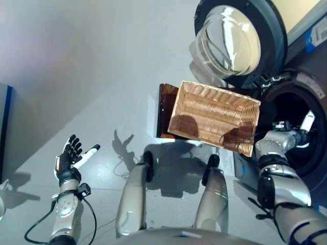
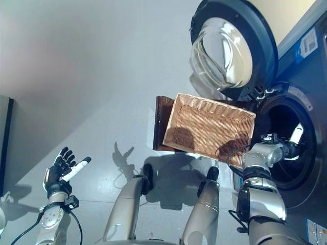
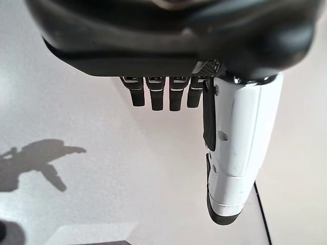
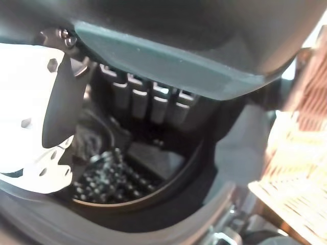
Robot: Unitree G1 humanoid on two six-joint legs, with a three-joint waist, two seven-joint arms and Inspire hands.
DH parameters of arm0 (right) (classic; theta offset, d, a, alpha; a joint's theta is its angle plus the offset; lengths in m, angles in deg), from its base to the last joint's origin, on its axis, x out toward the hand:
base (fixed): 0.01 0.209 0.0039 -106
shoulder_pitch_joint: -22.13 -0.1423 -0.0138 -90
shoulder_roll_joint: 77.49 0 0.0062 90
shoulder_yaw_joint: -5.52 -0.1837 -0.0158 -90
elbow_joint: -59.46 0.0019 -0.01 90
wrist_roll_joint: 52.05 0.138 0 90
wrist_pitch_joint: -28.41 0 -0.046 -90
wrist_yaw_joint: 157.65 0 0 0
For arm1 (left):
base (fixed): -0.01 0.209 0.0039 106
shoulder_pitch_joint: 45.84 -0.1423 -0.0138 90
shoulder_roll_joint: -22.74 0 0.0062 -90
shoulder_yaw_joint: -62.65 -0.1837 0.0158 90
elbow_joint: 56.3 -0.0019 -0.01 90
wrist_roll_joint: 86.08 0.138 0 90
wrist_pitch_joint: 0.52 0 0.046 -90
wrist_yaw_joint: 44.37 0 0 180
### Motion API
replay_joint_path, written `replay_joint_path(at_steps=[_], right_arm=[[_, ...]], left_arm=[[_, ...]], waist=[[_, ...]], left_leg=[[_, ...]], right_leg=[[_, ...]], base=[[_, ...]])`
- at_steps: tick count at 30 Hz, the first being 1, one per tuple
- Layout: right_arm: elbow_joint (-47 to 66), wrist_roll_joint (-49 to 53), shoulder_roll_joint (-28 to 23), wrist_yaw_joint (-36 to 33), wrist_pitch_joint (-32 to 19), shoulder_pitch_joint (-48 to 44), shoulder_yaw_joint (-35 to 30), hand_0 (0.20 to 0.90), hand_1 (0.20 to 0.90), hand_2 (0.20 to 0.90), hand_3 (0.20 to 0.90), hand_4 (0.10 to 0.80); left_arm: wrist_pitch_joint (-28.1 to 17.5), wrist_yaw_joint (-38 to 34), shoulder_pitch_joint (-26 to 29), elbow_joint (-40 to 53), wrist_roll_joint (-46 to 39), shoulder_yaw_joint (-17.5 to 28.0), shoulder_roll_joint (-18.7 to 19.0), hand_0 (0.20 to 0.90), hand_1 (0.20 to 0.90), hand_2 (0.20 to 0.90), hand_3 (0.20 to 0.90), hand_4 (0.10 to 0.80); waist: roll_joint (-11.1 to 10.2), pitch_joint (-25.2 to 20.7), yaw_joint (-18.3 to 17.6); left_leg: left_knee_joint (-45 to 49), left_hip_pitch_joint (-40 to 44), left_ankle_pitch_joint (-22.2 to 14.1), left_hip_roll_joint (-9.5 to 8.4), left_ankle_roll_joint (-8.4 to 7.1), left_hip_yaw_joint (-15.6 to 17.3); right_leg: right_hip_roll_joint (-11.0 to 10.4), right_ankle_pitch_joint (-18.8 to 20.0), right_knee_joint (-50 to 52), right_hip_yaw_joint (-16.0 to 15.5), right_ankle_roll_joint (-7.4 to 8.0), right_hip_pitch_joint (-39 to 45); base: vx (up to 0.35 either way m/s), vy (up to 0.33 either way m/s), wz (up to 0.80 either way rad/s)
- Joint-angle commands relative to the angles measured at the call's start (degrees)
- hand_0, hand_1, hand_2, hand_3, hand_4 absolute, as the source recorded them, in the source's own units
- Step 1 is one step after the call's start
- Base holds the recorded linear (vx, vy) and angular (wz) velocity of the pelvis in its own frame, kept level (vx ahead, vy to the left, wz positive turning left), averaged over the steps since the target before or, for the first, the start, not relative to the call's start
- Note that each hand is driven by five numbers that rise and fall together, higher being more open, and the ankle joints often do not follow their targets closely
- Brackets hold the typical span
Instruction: Pick up the clothes and place them into the washing machine
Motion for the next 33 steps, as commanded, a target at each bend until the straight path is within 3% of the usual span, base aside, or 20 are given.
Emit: replay_joint_path(at_steps=[1,13,19,25,33], right_arm=[[6.83,-6.30,-0.14,6.27,-5.48,2.49,3.09,0.900,0.900,0.900,0.900,0.800],[6.00,-9.10,4.12,7.77,-2.57,7.17,6.40,0.900,0.900,0.900,0.900,0.800],[4.45,-16.18,4.15,6.42,0.81,8.77,10.58,0.900,0.900,0.900,0.900,0.800],[2.74,-24.90,0.68,4.15,4.56,6.40,15.40,0.900,0.900,0.900,0.900,0.800],[-7.86,-32.66,-7.64,1.23,9.74,-5.42,20.69,0.900,0.900,0.900,0.900,0.800]], left_arm=[[-5.29,-1.17,-2.42,2.23,-1.62,3.66,4.16,0.900,0.900,0.900,0.900,0.800],[-5.44,-0.88,-2.06,1.81,-1.14,2.85,2.56,0.900,0.900,0.900,0.900,0.800],[-5.69,-0.59,-1.64,1.58,-0.74,2.35,1.95,0.900,0.900,0.900,0.900,0.800],[-5.67,-0.35,-2.24,2.31,0.05,2.38,2.29,0.900,0.900,0.900,0.900,0.800],[-6.16,1.07,-3.98,5.22,0.09,1.62,4.40,0.900,0.900,0.900,0.900,0.800]], waist=[[-3.13,-5.79,0.79],[-4.73,-7.41,0.61],[-5.17,-8.06,0.63],[-5.03,-7.44,1.03],[-2.15,-4.00,2.81]], left_leg=[[-8.46,0.66,5.93,0.71,-2.93,-1.83],[-17.50,7.61,9.64,0.68,-3.40,-1.26],[-19.71,9.10,10.81,0.69,-3.59,-1.09],[-18.46,7.75,10.74,0.37,-3.60,-1.44],[-14.74,2.68,10.09,-0.34,-3.51,-1.91]], right_leg=[[-2.71,8.48,-9.49,-0.14,-1.25,3.58],[-2.69,11.90,-19.14,-3.05,-0.39,10.96],[-2.87,12.96,-21.35,-4.08,-0.08,12.61],[-3.28,12.98,-20.31,-3.60,-0.24,11.17],[-3.48,11.97,-16.25,-2.20,-0.75,5.72]], base=[[0.051,0.004,-0.04],[0.042,-0.015,-0.02],[0.025,-0.009,0.01],[-0.011,0.001,0.00],[-0.066,0.025,0.07]])
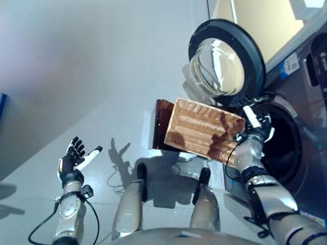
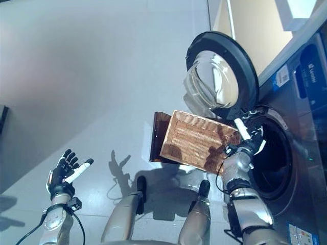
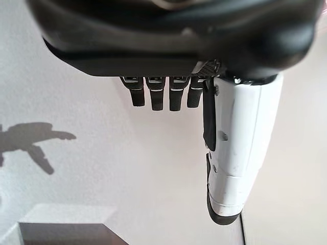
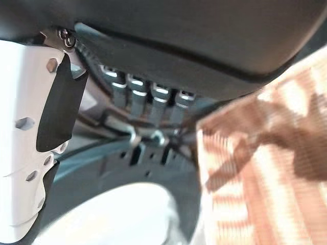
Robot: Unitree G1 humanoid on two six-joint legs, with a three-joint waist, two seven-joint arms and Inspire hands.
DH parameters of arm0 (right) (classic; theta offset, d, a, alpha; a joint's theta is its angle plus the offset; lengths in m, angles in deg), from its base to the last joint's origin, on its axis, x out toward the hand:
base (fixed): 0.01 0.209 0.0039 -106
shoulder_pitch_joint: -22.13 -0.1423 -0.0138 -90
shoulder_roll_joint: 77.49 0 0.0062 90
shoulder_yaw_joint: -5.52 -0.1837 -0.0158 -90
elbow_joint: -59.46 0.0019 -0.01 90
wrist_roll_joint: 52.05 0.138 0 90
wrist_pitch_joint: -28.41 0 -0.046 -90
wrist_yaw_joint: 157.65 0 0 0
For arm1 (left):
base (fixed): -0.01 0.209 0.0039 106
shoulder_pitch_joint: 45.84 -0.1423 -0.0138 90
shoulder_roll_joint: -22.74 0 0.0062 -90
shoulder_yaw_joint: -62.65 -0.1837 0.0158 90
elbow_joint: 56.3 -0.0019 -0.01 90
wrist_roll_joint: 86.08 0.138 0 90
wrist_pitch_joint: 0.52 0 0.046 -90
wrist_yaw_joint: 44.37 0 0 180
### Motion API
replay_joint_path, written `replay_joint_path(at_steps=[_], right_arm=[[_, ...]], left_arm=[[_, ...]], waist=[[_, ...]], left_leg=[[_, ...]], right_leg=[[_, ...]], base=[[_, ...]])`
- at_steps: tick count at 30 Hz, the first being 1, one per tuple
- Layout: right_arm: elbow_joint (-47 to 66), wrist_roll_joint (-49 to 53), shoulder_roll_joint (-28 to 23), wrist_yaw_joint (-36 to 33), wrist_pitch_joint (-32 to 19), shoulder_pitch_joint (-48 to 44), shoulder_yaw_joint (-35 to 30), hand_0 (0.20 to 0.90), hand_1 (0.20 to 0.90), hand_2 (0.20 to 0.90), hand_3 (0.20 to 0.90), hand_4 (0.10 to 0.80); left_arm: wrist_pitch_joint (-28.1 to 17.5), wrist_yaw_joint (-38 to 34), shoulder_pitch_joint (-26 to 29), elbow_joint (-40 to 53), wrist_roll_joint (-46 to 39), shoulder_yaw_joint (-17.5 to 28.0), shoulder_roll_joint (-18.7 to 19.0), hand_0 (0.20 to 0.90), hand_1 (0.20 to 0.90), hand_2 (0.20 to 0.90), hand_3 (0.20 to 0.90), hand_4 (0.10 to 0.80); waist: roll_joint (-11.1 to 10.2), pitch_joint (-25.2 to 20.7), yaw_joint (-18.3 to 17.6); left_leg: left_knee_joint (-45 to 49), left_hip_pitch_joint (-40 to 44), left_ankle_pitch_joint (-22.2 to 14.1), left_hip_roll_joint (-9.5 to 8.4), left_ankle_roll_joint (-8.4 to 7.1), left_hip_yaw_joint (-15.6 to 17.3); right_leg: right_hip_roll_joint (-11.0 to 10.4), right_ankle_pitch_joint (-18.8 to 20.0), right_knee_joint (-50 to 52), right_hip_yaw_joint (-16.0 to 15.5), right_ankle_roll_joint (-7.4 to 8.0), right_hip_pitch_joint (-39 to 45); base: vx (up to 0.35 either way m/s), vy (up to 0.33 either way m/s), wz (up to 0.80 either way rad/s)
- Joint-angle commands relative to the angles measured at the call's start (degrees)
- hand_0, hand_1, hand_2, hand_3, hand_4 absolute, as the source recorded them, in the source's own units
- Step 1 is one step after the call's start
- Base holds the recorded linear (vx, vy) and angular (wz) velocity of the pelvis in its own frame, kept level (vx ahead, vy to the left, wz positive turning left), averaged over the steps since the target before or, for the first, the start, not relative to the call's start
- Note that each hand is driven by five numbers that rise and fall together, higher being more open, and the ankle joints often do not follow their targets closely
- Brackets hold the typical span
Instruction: Pick up the clothes and place them into the washing machine
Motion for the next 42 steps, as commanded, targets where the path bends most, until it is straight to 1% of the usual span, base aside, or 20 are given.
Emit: replay_joint_path(at_steps=[1,4,8,11,16,17,22,24,25,26,27,29,30,31,32,33,34,35,40,42], right_arm=[[1.00,-8.39,-6.90,-1.73,-0.78,-5.58,4.23,0.900,0.900,0.900,0.900,0.800],[1.88,-13.77,-8.20,-1.44,1.04,-7.37,8.90,0.900,0.900,0.900,0.900,0.800],[5.81,-15.89,-6.71,-0.83,0.97,-5.21,10.51,0.900,0.900,0.900,0.900,0.800],[10.37,-19.16,-5.38,-0.43,1.01,-3.39,12.68,0.900,0.900,0.900,0.900,0.800],[15.14,-23.30,-2.62,-0.75,0.73,1.08,13.77,0.900,0.900,0.900,0.900,0.800],[15.75,-24.97,-2.43,-0.84,1.09,1.55,14.34,0.900,0.900,0.900,0.900,0.800],[16.98,-31.84,-2.86,-2.45,2.61,2.71,15.94,0.900,0.900,0.900,0.900,0.800],[16.65,-37.25,-3.91,-3.91,4.04,2.79,16.72,0.900,0.900,0.900,0.900,0.800],[15.64,-44.37,-5.38,-5.45,6.45,2.70,18.17,0.900,0.900,0.900,0.900,0.800],[15.53,-47.99,-6.25,-6.04,7.49,2.72,18.96,0.900,0.900,0.900,0.900,0.800],[15.55,-48.03,-6.24,-6.06,7.51,2.72,18.96,0.900,0.900,0.900,0.900,0.800],[13.35,-54.50,-7.90,-8.13,9.93,2.39,19.57,0.900,0.900,0.900,0.900,0.800],[10.95,-59.99,-9.27,-9.75,11.92,1.46,20.27,0.900,0.900,0.900,0.900,0.800],[10.89,-60.01,-9.25,-9.79,11.90,1.40,20.32,0.900,0.900,0.900,0.900,0.800],[8.14,-66.69,-11.11,-11.03,14.59,-0.08,22.32,0.900,0.900,0.900,0.900,0.800],[8.09,-66.71,-11.09,-11.05,14.57,-0.14,22.36,0.900,0.900,0.900,0.900,0.800],[6.53,-71.68,-12.78,-11.94,17.04,-1.10,23.61,0.900,0.900,0.900,0.900,0.800],[6.46,-71.71,-12.75,-11.97,17.03,-1.19,23.69,0.900,0.900,0.900,0.900,0.800],[-0.91,-81.63,-14.86,-12.18,22.58,-2.84,27.15,0.900,0.900,0.900,0.900,0.800],[-1.51,-82.79,-15.02,-12.31,23.08,-2.67,27.26,0.900,0.900,0.900,0.900,0.800]], left_arm=[[-5.96,0.00,-3.98,5.38,-0.14,2.03,5.41,0.900,0.900,0.900,0.900,0.800],[-5.83,0.68,-4.79,5.93,-0.43,1.78,5.67,0.900,0.900,0.900,0.900,0.800],[-5.87,0.73,-5.24,5.04,-0.67,1.61,5.60,0.900,0.900,0.900,0.900,0.800],[-5.97,0.49,-5.04,4.84,-0.61,1.63,5.36,0.900,0.900,0.900,0.900,0.800],[-6.29,-0.56,-4.34,3.61,0.21,1.54,4.51,0.900,0.900,0.900,0.900,0.800],[-6.37,-0.84,-3.82,2.50,0.36,1.65,4.57,0.900,0.900,0.900,0.900,0.800],[-6.79,-1.56,-3.22,2.86,1.29,1.67,4.42,0.900,0.900,0.900,0.900,0.800],[-6.68,-1.79,-3.05,2.96,1.81,1.76,4.27,0.900,0.900,0.900,0.900,0.800],[-6.55,-2.04,-2.97,2.89,2.67,2.03,4.29,0.900,0.900,0.900,0.900,0.800],[-6.42,-2.14,-2.84,2.56,3.25,2.41,4.38,0.900,0.900,0.900,0.900,0.800],[-6.42,-2.15,-2.84,2.56,3.27,2.42,4.36,0.900,0.900,0.900,0.900,0.800],[-6.20,-2.40,-2.42,2.39,4.35,3.03,4.35,0.900,0.900,0.900,0.900,0.800],[-6.08,-2.48,-2.25,2.12,5.01,3.51,4.30,0.900,0.900,0.900,0.900,0.800],[-6.05,-2.50,-2.27,2.16,5.04,3.54,4.26,0.900,0.900,0.900,0.900,0.800],[-5.92,-2.29,-2.31,2.05,6.12,4.30,4.48,0.900,0.900,0.900,0.900,0.800],[-5.91,-2.31,-2.30,2.06,6.14,4.33,4.44,0.900,0.900,0.900,0.900,0.800],[-5.66,-1.90,-2.49,2.88,6.56,4.90,4.49,0.900,0.900,0.900,0.900,0.800],[-5.63,-1.91,-2.51,2.92,6.58,4.95,4.44,0.900,0.900,0.900,0.900,0.800],[-4.89,-0.88,-2.54,2.20,7.06,5.27,4.03,0.900,0.900,0.900,0.900,0.800],[-4.76,-0.72,-2.38,2.06,7.02,5.16,3.91,0.900,0.900,0.900,0.900,0.800]], waist=[[0.60,-0.25,1.04],[1.23,0.69,1.30],[1.38,0.76,1.16],[1.08,0.22,0.95],[0.42,-1.55,0.62],[0.29,-1.88,0.59],[-0.16,-2.51,0.71],[-0.27,-2.64,0.72],[-0.20,-2.67,0.80],[-0.13,-2.65,0.84],[-0.12,-2.65,0.82],[0.20,-2.65,0.98],[0.51,-2.77,1.34],[0.53,-2.77,1.30],[0.97,-2.84,1.67],[0.99,-2.84,1.63],[1.29,-2.85,1.83],[1.31,-2.86,1.78],[2.28,-2.77,2.07],[2.41,-2.76,2.05]], left_leg=[[0.67,-4.05,2.58,1.68,-3.79,-2.80],[1.02,-5.04,3.01,1.96,-3.93,-3.02],[0.97,-5.22,3.17,2.28,-4.12,-2.99],[1.00,-5.38,3.15,2.49,-4.11,-2.96],[0.67,-5.37,2.92,2.66,-4.12,-3.06],[0.57,-5.33,2.96,2.67,-4.19,-3.14],[0.38,-5.35,3.03,2.54,-4.26,-3.38],[0.47,-5.61,2.99,2.50,-4.21,-3.49],[0.76,-5.93,2.85,2.47,-4.17,-3.68],[0.83,-6.02,2.77,2.41,-4.17,-3.72],[0.85,-6.04,2.76,2.41,-4.17,-3.73],[1.34,-6.50,2.55,2.20,-4.14,-3.85],[1.53,-6.78,2.46,2.09,-4.14,-3.87],[1.56,-6.81,2.45,2.11,-4.14,-3.88],[1.88,-7.26,2.38,2.01,-4.11,-3.95],[1.92,-7.30,2.36,2.02,-4.11,-3.97],[2.29,-7.78,2.22,1.90,-4.04,-3.98],[2.35,-7.84,2.19,1.92,-4.04,-3.99],[3.08,-8.39,1.85,2.00,-3.95,-3.95],[3.09,-8.40,1.85,2.02,-3.94,-3.87]], right_leg=[[-3.28,4.27,0.38,1.92,-0.66,-2.33],[-3.36,3.95,1.43,2.09,-0.89,-3.25],[-3.47,3.65,2.08,2.25,-0.97,-3.70],[-3.36,3.63,2.24,2.43,-0.96,-3.91],[-3.41,3.52,2.13,2.12,-0.80,-3.90],[-3.47,3.57,2.04,2.08,-0.76,-3.91],[-3.56,3.62,1.57,1.87,-0.56,-3.51],[-3.60,3.59,1.61,1.76,-0.54,-3.51],[-3.64,3.49,2.00,1.79,-0.53,-3.75],[-3.62,3.44,2.09,1.83,-0.54,-3.81],[-3.62,3.43,2.10,1.83,-0.54,-3.82],[-3.73,3.46,2.31,1.77,-0.50,-4.06],[-3.89,3.49,2.29,1.74,-0.44,-4.16],[-3.88,3.49,2.30,1.73,-0.45,-4.17],[-4.01,3.52,2.36,1.76,-0.37,-4.36],[-4.00,3.51,2.37,1.74,-0.37,-4.37],[-4.03,3.51,2.48,1.84,-0.35,-4.66],[-4.02,3.50,2.51,1.85,-0.35,-4.72],[-3.83,3.24,3.47,2.46,-0.48,-5.72],[-3.79,3.22,3.62,2.60,-0.50,-5.87]], base=[[-0.068,0.033,0.16],[-0.026,0.011,0.05],[0.000,0.000,0.00],[0.000,0.000,0.00],[0.043,-0.008,-0.01],[0.000,0.000,0.00],[0.000,0.000,0.00],[0.000,0.000,0.00],[0.000,0.000,0.00],[0.000,0.000,0.00],[-0.013,0.002,0.04],[-0.016,0.008,0.05],[-0.013,0.008,0.07],[-0.021,0.016,0.07],[0.000,0.000,0.00],[-0.031,0.022,0.03],[-0.017,0.012,0.04],[-0.021,0.021,0.06],[-0.016,0.012,0.04],[0.000,0.000,0.00]])
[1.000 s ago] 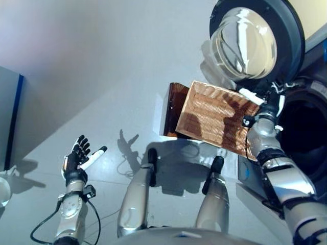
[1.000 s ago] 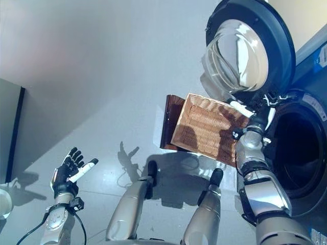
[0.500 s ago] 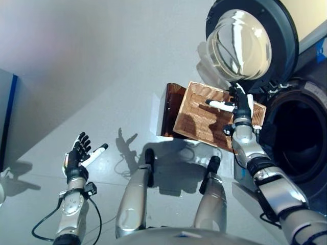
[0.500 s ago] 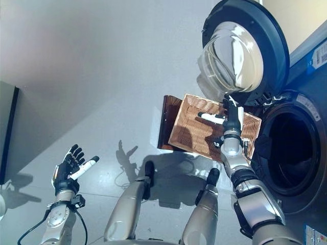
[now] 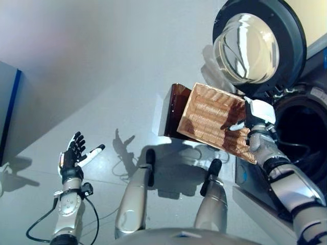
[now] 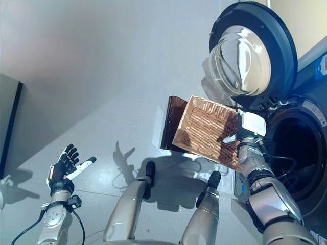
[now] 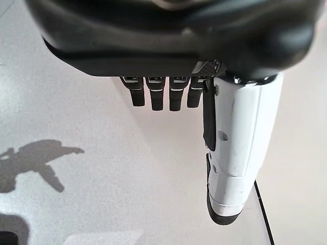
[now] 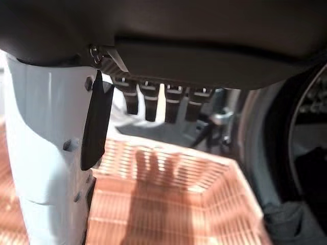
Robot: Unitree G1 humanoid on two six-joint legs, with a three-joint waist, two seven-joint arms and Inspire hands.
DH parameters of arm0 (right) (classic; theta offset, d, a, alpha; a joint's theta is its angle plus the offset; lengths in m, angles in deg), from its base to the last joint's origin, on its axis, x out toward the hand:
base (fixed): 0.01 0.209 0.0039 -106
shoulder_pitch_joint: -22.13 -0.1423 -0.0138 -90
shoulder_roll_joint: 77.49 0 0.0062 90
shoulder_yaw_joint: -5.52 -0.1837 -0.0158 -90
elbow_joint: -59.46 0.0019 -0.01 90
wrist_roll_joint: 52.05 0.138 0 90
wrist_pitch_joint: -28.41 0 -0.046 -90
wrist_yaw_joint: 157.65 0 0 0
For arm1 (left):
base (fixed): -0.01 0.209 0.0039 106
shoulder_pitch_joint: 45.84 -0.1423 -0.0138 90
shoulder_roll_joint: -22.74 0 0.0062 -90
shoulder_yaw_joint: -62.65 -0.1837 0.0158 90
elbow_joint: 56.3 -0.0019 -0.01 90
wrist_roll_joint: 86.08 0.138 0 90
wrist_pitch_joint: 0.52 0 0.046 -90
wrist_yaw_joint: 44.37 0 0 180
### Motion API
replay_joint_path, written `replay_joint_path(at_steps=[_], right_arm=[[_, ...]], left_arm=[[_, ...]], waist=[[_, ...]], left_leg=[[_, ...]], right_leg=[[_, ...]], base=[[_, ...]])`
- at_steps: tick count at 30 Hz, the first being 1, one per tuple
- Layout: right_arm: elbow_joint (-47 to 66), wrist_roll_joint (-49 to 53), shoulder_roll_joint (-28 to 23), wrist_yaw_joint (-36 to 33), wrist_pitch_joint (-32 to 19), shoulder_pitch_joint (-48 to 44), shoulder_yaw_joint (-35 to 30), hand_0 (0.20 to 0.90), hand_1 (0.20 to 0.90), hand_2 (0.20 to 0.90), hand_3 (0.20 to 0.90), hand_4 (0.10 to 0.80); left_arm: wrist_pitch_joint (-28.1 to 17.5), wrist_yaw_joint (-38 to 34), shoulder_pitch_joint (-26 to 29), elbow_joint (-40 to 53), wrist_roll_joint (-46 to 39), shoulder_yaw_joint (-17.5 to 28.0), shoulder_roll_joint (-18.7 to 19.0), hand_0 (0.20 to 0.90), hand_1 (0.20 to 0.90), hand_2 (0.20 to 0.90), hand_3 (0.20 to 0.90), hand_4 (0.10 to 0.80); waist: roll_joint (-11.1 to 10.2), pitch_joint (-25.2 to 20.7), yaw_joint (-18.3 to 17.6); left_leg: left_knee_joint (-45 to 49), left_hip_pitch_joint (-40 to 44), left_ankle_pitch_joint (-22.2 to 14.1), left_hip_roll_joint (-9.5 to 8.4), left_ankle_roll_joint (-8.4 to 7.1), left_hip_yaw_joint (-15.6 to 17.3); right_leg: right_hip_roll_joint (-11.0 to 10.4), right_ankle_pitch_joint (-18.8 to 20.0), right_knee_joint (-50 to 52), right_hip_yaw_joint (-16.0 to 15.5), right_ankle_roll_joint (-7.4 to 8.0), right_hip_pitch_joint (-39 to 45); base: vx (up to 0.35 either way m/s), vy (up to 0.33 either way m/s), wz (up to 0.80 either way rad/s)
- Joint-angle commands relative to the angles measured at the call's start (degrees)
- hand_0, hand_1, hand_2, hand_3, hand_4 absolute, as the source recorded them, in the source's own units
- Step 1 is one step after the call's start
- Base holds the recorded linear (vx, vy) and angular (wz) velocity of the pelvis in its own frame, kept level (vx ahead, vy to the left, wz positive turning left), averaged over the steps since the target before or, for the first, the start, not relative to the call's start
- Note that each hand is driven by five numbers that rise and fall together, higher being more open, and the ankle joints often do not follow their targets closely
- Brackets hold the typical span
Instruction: Pick up the clothes and place them into the washing machine
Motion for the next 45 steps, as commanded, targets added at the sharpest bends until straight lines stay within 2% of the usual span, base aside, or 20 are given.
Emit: replay_joint_path(at_steps=[1,3,7,14,19,23,31,34,35,36,37,38,40,42,43,45], right_arm=[[-1.36,-4.59,-5.75,-3.81,2.33,-1.29,2.09,0.900,0.900,0.900,0.900,0.800],[-1.79,-4.41,-5.98,-3.68,2.27,-1.28,1.85,0.900,0.900,0.900,0.900,0.800],[5.91,3.84,-4.24,-4.85,-2.76,3.23,-3.90,0.900,0.900,0.900,0.900,0.800],[10.70,9.43,-1.68,-4.45,-6.56,9.45,-7.80,0.900,0.900,0.900,0.900,0.800],[18.17,14.56,-0.71,-2.26,-10.29,16.97,-12.71,0.900,0.900,0.900,0.900,0.800],[20.49,14.79,0.56,-0.27,-11.86,21.24,-13.43,0.900,0.900,0.900,0.900,0.800],[19.45,17.42,5.79,1.39,-12.88,25.26,-14.51,0.900,0.900,0.900,0.900,0.800],[20.38,17.30,6.20,2.39,-12.83,25.41,-14.04,0.900,0.900,0.900,0.900,0.800],[20.96,17.30,6.21,2.61,-12.84,25.04,-13.62,0.900,0.900,0.900,0.900,0.800],[21.07,17.88,6.40,2.66,-13.08,24.43,-13.49,0.900,0.900,0.900,0.900,0.800],[21.05,17.89,6.41,2.67,-13.09,24.38,-13.51,0.900,0.900,0.900,0.900,0.800],[20.42,17.20,6.34,3.21,-13.29,23.66,-12.64,0.900,0.900,0.900,0.900,0.800],[20.14,17.43,6.46,3.06,-12.93,24.24,-13.48,0.900,0.900,0.900,0.900,0.800],[20.29,18.47,6.54,3.21,-13.12,25.29,-14.26,0.900,0.900,0.900,0.900,0.800],[20.29,18.47,6.55,3.21,-13.13,25.32,-14.28,0.900,0.900,0.900,0.900,0.800],[20.10,19.38,6.47,2.92,-13.30,26.48,-15.59,0.900,0.900,0.900,0.900,0.800]], left_arm=[[-3.71,-0.54,-3.34,2.68,0.56,3.39,3.64,0.900,0.900,0.900,0.900,0.800],[-3.67,-0.42,-3.36,2.62,0.83,3.08,3.51,0.900,0.900,0.900,0.900,0.800],[-4.68,-1.03,-3.32,1.83,0.42,1.53,2.94,0.900,0.900,0.900,0.900,0.800],[-5.26,-2.25,-2.94,-0.95,0.51,0.90,2.35,0.900,0.900,0.900,0.900,0.800],[-5.10,-3.20,-1.57,-4.02,0.83,-0.15,2.40,0.900,0.900,0.900,0.900,0.800],[-4.68,-3.57,-1.01,-6.30,1.72,-1.22,2.04,0.900,0.900,0.900,0.900,0.800],[-4.20,-4.82,0.24,-7.47,3.01,-1.49,1.70,0.900,0.900,0.900,0.900,0.800],[-4.30,-4.70,-1.28,-5.37,3.05,-0.69,1.41,0.900,0.900,0.900,0.900,0.800],[-4.35,-4.73,-1.66,-4.87,3.10,-0.61,1.30,0.900,0.900,0.900,0.900,0.800],[-4.46,-4.86,-1.72,-4.37,3.22,-0.54,1.18,0.900,0.900,0.900,0.900,0.800],[-4.45,-4.87,-1.67,-4.36,3.23,-0.53,1.19,0.900,0.900,0.900,0.900,0.800],[-4.66,-3.76,-3.26,-4.17,2.28,-0.15,-0.01,0.900,0.900,0.900,0.900,0.800],[-4.33,-3.24,-2.61,-5.21,2.21,-0.77,0.27,0.900,0.900,0.900,0.900,0.800],[-4.37,-2.82,-2.80,-5.69,1.82,-0.48,0.92,0.900,0.900,0.900,0.900,0.800],[-4.37,-2.81,-2.81,-5.70,1.80,-0.49,0.94,0.900,0.900,0.900,0.900,0.800],[-4.23,-2.80,-2.98,-4.86,2.28,-0.73,1.16,0.900,0.900,0.900,0.900,0.800]], waist=[[1.43,-4.74,0.40],[1.56,-4.63,0.31],[0.98,-4.34,-0.82],[-0.36,-5.67,-1.72],[-1.32,-5.75,-3.29],[-1.96,-7.11,-3.90],[-3.65,-10.18,-4.22],[-4.04,-10.67,-3.68],[-4.40,-10.42,-3.17],[-4.86,-10.00,-2.14],[-4.94,-10.09,-2.21],[-5.17,-10.52,-1.09],[-5.41,-11.12,-2.60],[-5.41,-11.20,-3.02],[-5.40,-11.17,-3.07],[-5.40,-10.98,-3.46]], left_leg=[[-3.07,-1.91,3.00,3.26,-5.41,-2.73],[-3.27,-1.73,3.06,3.33,-5.39,-2.68],[-3.57,-0.49,3.21,4.01,-5.48,-2.42],[-5.24,3.48,3.29,5.31,-6.01,-2.85],[-7.92,8.71,5.56,6.13,-7.30,-0.95],[-12.93,15.17,6.73,6.81,-7.27,-0.38],[-17.12,21.81,7.13,8.04,-7.34,0.13],[-19.12,23.90,5.88,6.88,-6.90,-2.56],[-17.72,24.00,4.57,6.11,-6.89,-4.61],[-15.82,23.08,3.24,4.39,-6.86,-9.05],[-15.80,22.79,3.47,4.26,-6.80,-9.10],[-15.62,21.83,0.79,0.45,-5.45,-15.44],[-14.38,20.33,0.94,1.60,-5.83,-11.88],[-13.39,20.06,1.24,1.97,-6.28,-9.72],[-13.31,20.05,1.20,1.96,-6.29,-9.80],[-12.21,19.58,1.85,2.87,-6.51,-5.70]], right_leg=[[-2.01,3.07,0.37,2.78,-0.70,-1.89],[-1.92,3.07,0.43,3.00,-0.74,-2.01],[-1.26,2.74,0.55,3.54,-0.92,-1.48],[-0.40,1.80,-0.06,2.76,-0.60,2.35],[-1.06,1.74,-2.90,-1.22,-0.11,10.40],[-0.24,1.74,-4.93,-3.66,0.24,15.12],[0.40,1.72,-7.68,-5.81,1.17,21.18],[1.67,1.44,-9.08,-4.66,1.05,21.95],[2.35,1.19,-9.57,-3.79,0.89,22.13],[2.84,1.27,-10.15,-2.63,0.58,21.73],[2.75,1.54,-10.30,-2.66,0.59,21.57],[3.03,2.37,-10.10,-0.83,0.39,20.52],[2.49,2.44,-11.50,-1.96,0.60,21.84],[1.95,2.33,-11.89,-3.52,0.79,23.21],[1.95,2.35,-11.96,-3.62,0.80,23.33],[0.85,2.27,-12.32,-6.29,1.23,25.13]], base=[[-0.018,0.018,-0.03],[-0.006,0.005,-0.02],[0.014,-0.011,-0.04],[0.063,-0.037,-0.06],[0.110,-0.071,0.11],[0.137,-0.037,0.19],[0.104,-0.036,0.00],[0.065,0.011,-0.07],[0.016,-0.015,-0.25],[-0.024,-0.016,-0.27],[-0.029,0.015,-0.53],[0.021,0.031,-0.69],[0.064,0.044,-0.64],[0.072,0.048,0.25],[0.058,0.033,0.39],[0.038,0.056,0.51]])
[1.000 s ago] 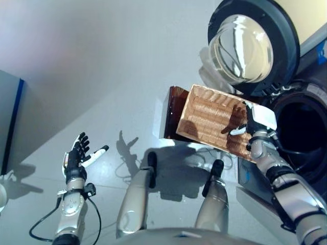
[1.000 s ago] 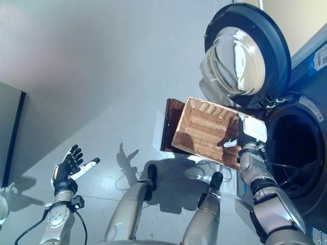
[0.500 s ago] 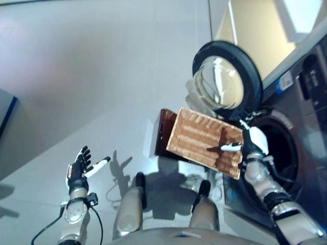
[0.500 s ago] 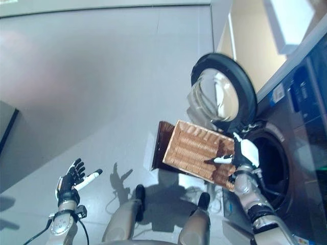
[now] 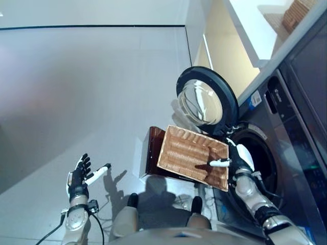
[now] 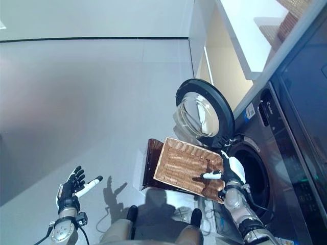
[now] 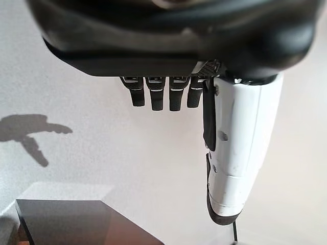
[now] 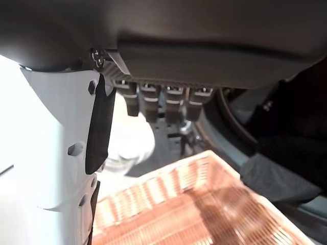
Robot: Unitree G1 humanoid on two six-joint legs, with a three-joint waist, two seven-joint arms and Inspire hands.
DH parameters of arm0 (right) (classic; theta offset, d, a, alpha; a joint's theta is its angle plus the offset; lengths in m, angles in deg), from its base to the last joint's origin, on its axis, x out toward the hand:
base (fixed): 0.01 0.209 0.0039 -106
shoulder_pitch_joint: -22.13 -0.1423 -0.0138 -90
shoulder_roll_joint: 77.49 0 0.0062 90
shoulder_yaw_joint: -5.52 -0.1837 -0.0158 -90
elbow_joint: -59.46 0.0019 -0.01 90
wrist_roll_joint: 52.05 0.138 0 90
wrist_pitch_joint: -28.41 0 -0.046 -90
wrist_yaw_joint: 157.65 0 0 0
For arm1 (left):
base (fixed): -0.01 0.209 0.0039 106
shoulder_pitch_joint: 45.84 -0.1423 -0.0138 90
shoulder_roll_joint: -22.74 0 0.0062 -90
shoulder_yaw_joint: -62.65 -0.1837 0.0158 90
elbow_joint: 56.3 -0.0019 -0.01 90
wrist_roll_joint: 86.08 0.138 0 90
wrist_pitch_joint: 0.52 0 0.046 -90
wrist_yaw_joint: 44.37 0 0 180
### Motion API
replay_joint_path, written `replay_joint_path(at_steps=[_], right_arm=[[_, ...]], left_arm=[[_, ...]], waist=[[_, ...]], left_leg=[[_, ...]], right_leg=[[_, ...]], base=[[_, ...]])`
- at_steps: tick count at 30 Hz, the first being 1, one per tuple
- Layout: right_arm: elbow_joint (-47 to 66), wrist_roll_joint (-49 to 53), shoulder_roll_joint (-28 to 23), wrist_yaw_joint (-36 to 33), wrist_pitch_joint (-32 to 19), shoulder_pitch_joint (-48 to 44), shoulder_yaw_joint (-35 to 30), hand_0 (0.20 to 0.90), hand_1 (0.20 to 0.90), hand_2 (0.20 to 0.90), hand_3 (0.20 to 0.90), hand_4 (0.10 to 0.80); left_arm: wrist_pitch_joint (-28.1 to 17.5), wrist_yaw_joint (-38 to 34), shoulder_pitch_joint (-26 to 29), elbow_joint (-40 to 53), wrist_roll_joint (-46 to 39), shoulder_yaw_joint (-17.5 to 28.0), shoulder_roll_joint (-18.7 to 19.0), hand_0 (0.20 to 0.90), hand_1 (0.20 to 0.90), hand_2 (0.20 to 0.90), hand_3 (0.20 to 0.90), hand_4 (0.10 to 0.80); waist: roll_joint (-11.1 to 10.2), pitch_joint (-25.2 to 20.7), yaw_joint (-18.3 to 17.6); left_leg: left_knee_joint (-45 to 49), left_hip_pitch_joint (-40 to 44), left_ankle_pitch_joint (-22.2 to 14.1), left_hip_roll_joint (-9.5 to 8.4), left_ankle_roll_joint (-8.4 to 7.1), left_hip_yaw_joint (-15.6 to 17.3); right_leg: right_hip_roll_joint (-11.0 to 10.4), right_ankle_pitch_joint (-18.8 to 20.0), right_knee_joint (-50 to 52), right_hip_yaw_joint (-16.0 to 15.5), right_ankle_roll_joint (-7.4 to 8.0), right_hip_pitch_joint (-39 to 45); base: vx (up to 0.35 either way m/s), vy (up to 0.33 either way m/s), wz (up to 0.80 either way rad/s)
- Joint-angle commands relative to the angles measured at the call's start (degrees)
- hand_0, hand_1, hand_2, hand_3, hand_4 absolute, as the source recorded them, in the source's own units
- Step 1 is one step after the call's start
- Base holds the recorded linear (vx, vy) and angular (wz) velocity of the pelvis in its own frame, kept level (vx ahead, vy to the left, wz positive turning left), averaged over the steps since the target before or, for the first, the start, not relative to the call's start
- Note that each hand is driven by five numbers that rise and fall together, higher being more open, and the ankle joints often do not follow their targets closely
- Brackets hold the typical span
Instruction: Pick up the clothes and place them into the washing machine
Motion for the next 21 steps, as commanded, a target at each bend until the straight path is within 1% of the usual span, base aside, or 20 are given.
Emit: replay_joint_path(at_steps=[1,2,3,4,5,6,7,8,9,11,12,13,14,15,16,17,18,19,20,21], right_arm=[[1.78,2.57,-2.89,-2.28,-3.59,-2.84,-3.53,0.900,0.900,0.900,0.900,0.800],[1.39,2.83,-2.78,-2.15,-3.46,-2.43,-3.89,0.900,0.900,0.900,0.900,0.800],[1.35,2.70,-2.48,-1.90,-3.39,-2.49,-3.64,0.900,0.900,0.900,0.900,0.800],[1.39,2.53,-2.18,-1.74,-3.20,-2.58,-3.40,0.900,0.900,0.900,0.900,0.800],[1.60,2.25,-1.85,-1.48,-2.95,-2.68,-3.06,0.900,0.900,0.900,0.900,0.800],[1.97,2.12,-1.41,-1.18,-2.85,-2.97,-2.64,0.900,0.900,0.900,0.900,0.800],[2.14,2.13,-1.13,-0.93,-2.89,-3.14,-2.34,0.900,0.900,0.900,0.900,0.800],[2.13,2.35,-0.90,-0.83,-2.97,-3.38,-2.17,0.900,0.900,0.900,0.900,0.800],[2.23,2.50,-0.71,-0.50,-2.89,-3.40,-1.94,0.900,0.900,0.900,0.900,0.800],[1.73,2.00,-0.61,-0.20,-2.81,-3.46,-1.70,0.900,0.900,0.900,0.900,0.800],[1.41,1.74,-0.73,0.00,-2.75,-3.50,-1.57,0.900,0.900,0.900,0.900,0.800],[1.54,1.22,-0.94,0.26,-2.51,-3.47,-1.20,0.900,0.900,0.900,0.900,0.800],[2.18,1.12,-0.93,0.60,-2.34,-3.23,-1.14,0.900,0.900,0.900,0.900,0.800],[2.60,1.02,-0.84,0.95,-2.27,-2.81,-0.97,0.900,0.900,0.900,0.900,0.800],[2.99,0.68,-0.94,1.23,-2.32,-2.42,-0.89,0.900,0.900,0.900,0.900,0.800],[3.20,0.10,-0.94,1.61,-2.35,-1.98,-0.66,0.900,0.900,0.900,0.900,0.800],[2.82,-0.19,-1.15,1.53,-2.36,-1.40,-0.68,0.900,0.900,0.900,0.900,0.800],[2.98,-0.39,-1.77,1.81,-2.26,-0.80,-0.95,0.900,0.900,0.900,0.900,0.800],[2.36,-0.60,-2.71,1.90,-2.18,-0.27,-1.51,0.900,0.900,0.900,0.900,0.800],[2.61,-0.69,-3.47,1.59,-2.02,0.48,-2.55,0.900,0.900,0.900,0.900,0.800]], left_arm=[[-4.21,-0.95,-0.24,3.78,0.36,2.10,3.72,0.900,0.900,0.900,0.900,0.800],[-4.08,-1.35,0.05,3.21,0.62,2.09,3.55,0.900,0.900,0.900,0.900,0.800],[-3.98,-1.48,0.03,3.22,0.55,2.37,3.64,0.900,0.900,0.900,0.900,0.800],[-3.94,-1.93,-0.04,3.00,0.66,2.75,3.84,0.900,0.900,0.900,0.900,0.800],[-3.56,-2.36,-0.16,3.15,0.93,3.21,3.89,0.900,0.900,0.900,0.900,0.800],[-3.26,-2.66,-0.17,3.13,1.15,3.65,4.13,0.900,0.900,0.900,0.900,0.800],[-3.28,-2.90,0.01,2.62,1.27,3.93,4.38,0.900,0.900,0.900,0.900,0.800],[-3.22,-2.96,0.66,1.75,1.21,3.83,4.86,0.900,0.900,0.900,0.900,0.800],[-3.33,-3.18,0.75,1.99,1.11,3.89,5.16,0.900,0.900,0.900,0.900,0.800],[-3.64,-3.92,1.56,1.18,0.79,4.36,5.84,0.900,0.900,0.900,0.900,0.800],[-3.82,-4.16,1.76,1.12,0.61,4.59,6.13,0.900,0.900,0.900,0.900,0.800],[-4.17,-4.27,1.65,1.05,0.01,4.67,6.44,0.900,0.900,0.900,0.900,0.800],[-4.54,-4.23,1.43,0.25,-0.66,4.69,6.82,0.900,0.900,0.900,0.900,0.800],[-4.72,-4.15,1.11,-0.44,-1.22,4.61,6.97,0.900,0.900,0.900,0.900,0.800],[-4.96,-4.29,1.00,-0.89,-1.59,4.88,6.67,0.900,0.900,0.900,0.900,0.800],[-4.89,-4.32,0.94,-1.41,-2.02,4.95,6.50,0.900,0.900,0.900,0.900,0.800],[-4.80,-4.07,0.93,-1.55,-2.23,4.61,6.05,0.900,0.900,0.900,0.900,0.800],[-4.65,-3.61,0.49,-0.22,-2.54,4.42,5.58,0.900,0.900,0.900,0.900,0.800],[-4.64,-3.35,0.92,-1.30,-2.82,3.95,5.23,0.900,0.900,0.900,0.900,0.800],[-4.59,-2.94,0.67,-0.11,-2.97,3.10,4.69,0.900,0.900,0.900,0.900,0.800]], waist=[[0.78,-1.07,0.04],[0.67,-1.09,-0.12],[0.46,-1.09,0.00],[0.36,-1.12,0.13],[0.15,-1.05,0.38],[0.02,-0.80,0.27],[-0.09,-0.47,-0.05],[0.00,-0.02,-0.54],[-0.02,0.24,-0.66],[0.01,0.01,-0.56],[-0.12,-0.26,-0.68],[-0.17,-0.52,-0.94],[-0.28,-0.65,-1.29],[-0.60,-0.73,-1.16],[-1.14,-1.08,-0.61],[-1.62,-1.37,-0.21],[-1.80,-1.83,0.04],[-1.60,-2.18,-0.07],[-1.23,-2.34,-0.23],[-0.76,-2.67,-0.39]], left_leg=[[0.46,-0.62,3.08,3.02,-3.19,5.96],[0.40,-0.11,3.06,3.39,-2.84,7.99],[0.47,0.67,2.49,3.34,-2.57,8.20],[0.58,1.22,1.77,3.27,-1.97,8.24],[0.60,2.27,0.76,2.98,-1.00,8.70],[1.20,3.11,-0.33,2.55,0.14,9.00],[2.14,3.64,-1.23,2.38,0.77,9.16],[3.17,3.89,-1.66,2.50,0.87,8.65],[4.18,4.18,-2.27,3.10,0.42,8.09],[4.00,5.42,-2.96,4.69,-1.37,6.81],[3.31,6.31,-3.08,5.69,-2.55,6.01],[2.58,7.28,-3.07,7.16,-3.83,4.95],[2.02,8.27,-3.02,8.57,-4.79,4.28],[1.98,8.74,-2.76,9.90,-5.63,4.02],[2.27,8.41,-2.42,10.60,-6.29,3.83],[1.50,8.66,-1.48,11.70,-7.02,3.94],[-0.03,8.85,-0.61,12.57,-7.47,3.43],[-1.29,8.64,0.42,13.05,-7.71,2.79],[-2.63,8.24,1.96,13.56,-8.18,2.27],[-4.26,8.25,2.71,13.87,-8.49,1.99]], right_leg=[[-3.42,0.15,3.41,-2.88,1.41,2.26],[-3.94,-0.01,4.21,-3.46,1.60,2.30],[-4.16,-0.01,5.93,-3.18,1.57,1.69],[-4.33,0.05,7.88,-2.95,1.58,1.34],[-4.81,0.10,11.23,-1.97,1.89,0.49],[-5.31,1.33,15.04,-0.42,2.15,-0.69],[-5.76,2.75,17.46,1.42,2.31,-1.56],[-5.65,4.25,19.06,4.46,2.68,-2.24],[-6.21,5.02,17.80,5.99,2.86,-2.47],[-8.09,5.32,10.98,6.24,2.75,-1.39],[-8.97,5.77,6.44,6.54,2.90,-0.98],[-9.95,7.40,3.06,7.80,3.25,-1.53],[-10.35,8.54,2.08,9.21,3.59,-2.07],[-10.41,9.52,2.36,9.45,3.89,-2.43],[-10.07,8.68,2.66,8.22,3.89,-1.82],[-9.29,7.63,3.17,6.96,3.89,-1.43],[-8.57,6.91,3.54,6.35,3.89,-1.19],[-7.93,6.69,4.02,6.28,3.89,-0.82],[-7.48,6.20,4.14,5.30,3.89,-0.03],[-7.27,5.71,3.81,4.17,3.89,0.78]], base=[[0.030,0.107,0.63],[0.035,0.096,0.48],[0.043,0.080,0.26],[0.055,0.057,0.10],[0.067,0.070,-0.03],[0.078,0.049,-0.12],[0.066,-0.010,-0.17],[0.068,-0.117,-0.18],[0.087,-0.230,-0.16],[0.154,-0.294,0.03],[0.228,-0.315,0.07],[0.230,-0.313,-0.02],[0.181,-0.295,0.09],[0.111,-0.255,0.24],[0.053,-0.252,0.33],[0.034,-0.217,0.07],[0.027,-0.196,-0.07],[0.021,-0.152,-0.06],[0.010,-0.128,0.27],[0.004,-0.071,0.46]])
